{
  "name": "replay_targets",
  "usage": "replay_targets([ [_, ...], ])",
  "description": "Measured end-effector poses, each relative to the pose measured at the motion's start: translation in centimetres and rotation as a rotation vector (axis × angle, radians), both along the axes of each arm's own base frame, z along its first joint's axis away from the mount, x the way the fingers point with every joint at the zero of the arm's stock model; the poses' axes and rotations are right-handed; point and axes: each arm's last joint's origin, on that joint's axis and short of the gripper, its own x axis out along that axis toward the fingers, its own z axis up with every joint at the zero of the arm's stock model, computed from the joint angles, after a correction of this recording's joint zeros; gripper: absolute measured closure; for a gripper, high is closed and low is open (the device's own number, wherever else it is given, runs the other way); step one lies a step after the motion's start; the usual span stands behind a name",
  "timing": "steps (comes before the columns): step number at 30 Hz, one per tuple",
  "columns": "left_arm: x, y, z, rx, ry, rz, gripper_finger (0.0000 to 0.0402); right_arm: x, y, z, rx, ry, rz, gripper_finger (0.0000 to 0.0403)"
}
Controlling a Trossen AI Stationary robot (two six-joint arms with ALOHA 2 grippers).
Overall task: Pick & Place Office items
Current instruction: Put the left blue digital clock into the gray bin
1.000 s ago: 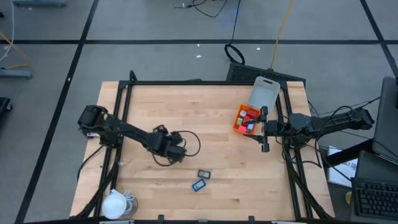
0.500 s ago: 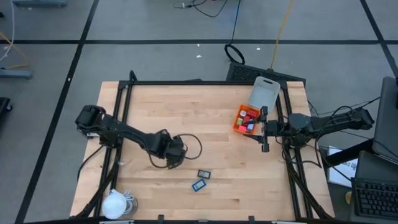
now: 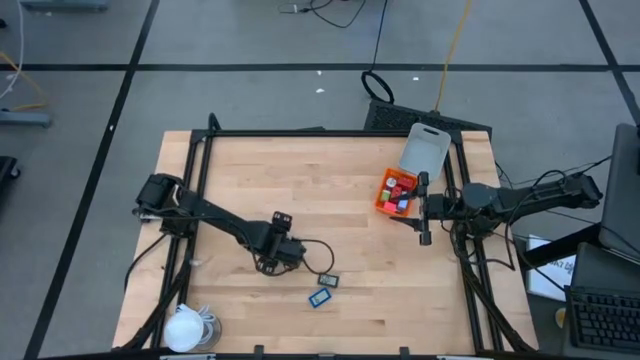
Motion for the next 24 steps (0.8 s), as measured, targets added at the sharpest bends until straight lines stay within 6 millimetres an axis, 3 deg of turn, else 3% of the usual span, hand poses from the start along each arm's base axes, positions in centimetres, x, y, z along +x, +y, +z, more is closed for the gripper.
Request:
replay_targets([
  [14,1.1,3.3,-0.3,-0.248,0.022,0.001,0.0037,0.2,0.0,-0.1,-0.003,0.010,0.000,0.0195],
  [24,1.5,5.9,-0.4,-0.331,0.023,-0.039,0.0040,0.2,0.0,-0.1,-0.005,0.010,0.000,0.0195],
])
